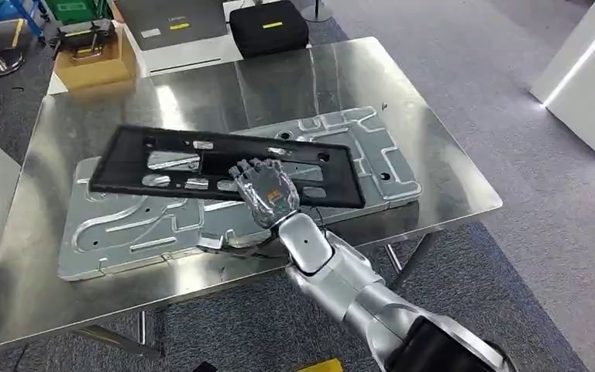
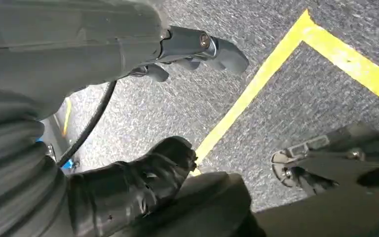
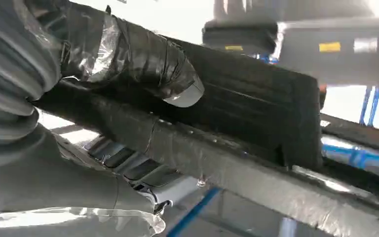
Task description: Take the parts from the cabinet and place them on the table.
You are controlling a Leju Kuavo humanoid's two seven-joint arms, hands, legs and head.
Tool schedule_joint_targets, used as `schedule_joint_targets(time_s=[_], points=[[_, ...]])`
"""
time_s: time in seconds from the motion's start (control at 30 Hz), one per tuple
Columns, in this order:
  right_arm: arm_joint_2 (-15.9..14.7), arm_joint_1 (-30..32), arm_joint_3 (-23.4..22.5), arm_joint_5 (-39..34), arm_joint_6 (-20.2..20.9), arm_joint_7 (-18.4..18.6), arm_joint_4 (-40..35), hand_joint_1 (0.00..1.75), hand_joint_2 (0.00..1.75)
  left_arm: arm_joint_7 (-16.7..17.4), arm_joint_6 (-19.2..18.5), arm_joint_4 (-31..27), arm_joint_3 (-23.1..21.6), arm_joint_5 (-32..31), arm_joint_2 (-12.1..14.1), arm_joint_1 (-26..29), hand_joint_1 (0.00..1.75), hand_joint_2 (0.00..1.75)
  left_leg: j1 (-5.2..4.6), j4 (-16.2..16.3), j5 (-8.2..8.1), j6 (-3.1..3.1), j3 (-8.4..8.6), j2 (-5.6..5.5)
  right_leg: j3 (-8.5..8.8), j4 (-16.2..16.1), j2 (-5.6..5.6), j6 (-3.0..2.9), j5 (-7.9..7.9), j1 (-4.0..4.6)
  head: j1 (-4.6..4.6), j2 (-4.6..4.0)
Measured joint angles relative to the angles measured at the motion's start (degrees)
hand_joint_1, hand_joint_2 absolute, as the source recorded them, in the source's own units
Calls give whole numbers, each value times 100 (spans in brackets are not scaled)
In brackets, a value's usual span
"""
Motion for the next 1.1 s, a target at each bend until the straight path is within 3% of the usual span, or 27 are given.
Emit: schedule_joint_targets(time_s=[0.07, 0.1, 0.13, 0.23, 0.3, 0.33, 0.4, 0.43, 0.47, 0.5, 0.53, 0.6, 0.63, 0.7, 0.77, 0.8, 0.83, 0.9, 0.93, 0.97, 1.0, 1.03, 1.1], points=[[4, -8, 63, 223, 35, 84, 199, 168, 175, 4, -28, 0, -4, -4, 2, 0, 0, 175, 15, -982, 498, 9, 490, 9, 0, 60, 12, 42, -43, -12, 0, 0], [11, -9, 89, 311, 83, 133, 274, 168, 175, 2, -37, 0, -7, -4, 0, -5, 0, 175, 14, -1294, 470, 29, 633, 19, -10, 84, 13, 76, -70, -10, 7, 0], [11, -30, 109, 393, 129, 173, 347, 168, 175, -4, -46, 0, -11, -7, -11, -21, 0, 175, -27, -1367, 451, 72, 664, 7, -49, 129, 16, 106, -80, 28, 2, 0], [33, -36, 208, 627, 279, 276, 607, 168, 175, -13, -68, 2, -28, -7, -28, -25, 0, 175, -42, -1334, 457, 174, 634, -6, -50, 98, 10, 176, -61, 26, 9, 0], [33, -36, 238, 795, 299, 365, 707, 168, 175, -17, -92, 2, -35, -7, -42, -29, 0, 175, 4, -1380, 490, 248, 653, -4, -105, 237, 25, 246, -180, 4, 13, 0], [33, -43, 258, 839, 299, 400, 747, 168, 175, -20, -100, 0, -37, -7, -44, -37, 0, 175, 3, -1380, 484, 292, 650, 2, -240, 522, 25, 261, -371, 4, 9, 2], [33, -33, 271, 920, 293, 486, 837, 168, 175, -20, -105, 0, -39, -7, -44, -45, 0, 175, -6, -1379, 477, 307, 650, 9, -688, 1452, 26, 285, -784, -11, 9, 0], [33, -21, 275, 948, 286, 534, 894, 168, 175, -20, -105, 0, -39, -4, -44, -41, 0, 175, -7, -1378, 474, 311, 650, 8, -891, 1834, 26, 290, -876, -15, 11, 0], [31, -8, 280, 970, 275, 578, 937, 168, 175, -20, -107, 0, -39, -4, -44, -38, 0, 175, -7, -1378, 473, 313, 654, 4, -949, 1898, 26, 290, -808, -17, 9, 0], [31, -5, 280, 981, 265, 608, 981, 168, 175, -20, -109, 2, -39, -4, -44, -38, 0, 175, -7, -1376, 470, 312, 659, -4, -875, 1700, 26, 279, -629, -18, 11, 0], [31, -7, 280, 987, 260, 634, 1003, 168, 175, -20, -109, 2, -39, -4, -48, -38, 0, 175, -7, -1373, 466, 308, 669, -10, -689, 1295, 26, 258, -381, -18, 9, 0], [31, -15, 280, 987, 227, 663, 1038, 168, 175, -50, -114, 2, -39, -4, -72, -37, 0, 175, -7, -1372, 445, 277, 693, -14, -192, 233, 27, 191, 60, -6, 11, 0], [31, -21, 280, 987, 214, 663, 1053, 168, 175, -100, -114, 2, -39, 0, -81, -42, 0, 175, -51, -1352, 435, 249, 672, -15, -137, 113, 31, 187, -9, 39, 11, 0], [26, -19, 280, 959, 214, 636, 1090, 168, 175, -173, -120, 0, -39, 7, -90, -44, 0, 175, -38, -1374, 445, 190, 675, -10, -158, 119, 43, 170, -3, 49, 9, 0], [24, -18, 280, 906, 223, 606, 1125, 168, 175, -203, -140, 0, -39, 9, -94, -50, 0, 175, -35, -1403, 447, 119, 693, -10, -138, 66, 50, 91, 28, 20, 9, 2], [24, -14, 280, 887, 227, 575, 1140, 0, 0, -214, -140, 0, -39, 7, -92, -51, 0, 175, -16, -1260, 356, 100, 640, 9, -101, 24, 38, 64, 50, -6, 7, 2], [24, -17, 280, 863, 238, 558, 1154, 0, 0, -219, -135, 0, -39, 7, -92, -54, 0, 175, -31, -1007, 176, 84, 549, 8, -89, 18, 35, 23, 47, -12, 4, 2], [26, -16, 277, 845, 262, 512, 1175, 0, 0, -223, -105, 0, -39, 0, -92, -56, 0, 175, -27, -137, -273, 54, 170, 9, -89, 25, 33, 4, 39, -2, 2, 0], [24, -10, 277, 841, 284, 503, 1189, 0, 0, -205, -85, 0, -39, -7, -92, -61, 0, 175, -27, 252, -411, 41, -9, 8, -90, 29, 33, -1, 36, 6, 4, 0], [24, 1, 275, 834, 293, 466, 1201, 0, 0, -169, -79, 0, -39, -7, -92, -63, 0, 175, -26, 438, -414, 34, -97, 9, -88, 33, 34, -5, 32, 7, 2, 0], [24, 8, 271, 806, 293, 442, 1210, 0, 0, -142, -72, 0, -39, -2, -90, -58, 0, 175, -24, 301, -268, 34, -41, 9, -82, 40, 37, -5, 25, 5, 4, 2], [24, 8, 245, 780, 293, 412, 1217, 0, 0, -112, -74, 0, -39, 4, -87, -56, 0, 175, -24, -72, -37, 41, 129, 11, -75, 46, 45, 2, 20, 1, 2, 0], [26, -1, 194, 760, 293, 392, 1217, 0, 0, -103, -85, 0, -39, 13, -79, -51, 0, 175, -18, -1139, 467, 62, 639, 21, -61, 82, 55, 46, -12, -6, 4, 0]])
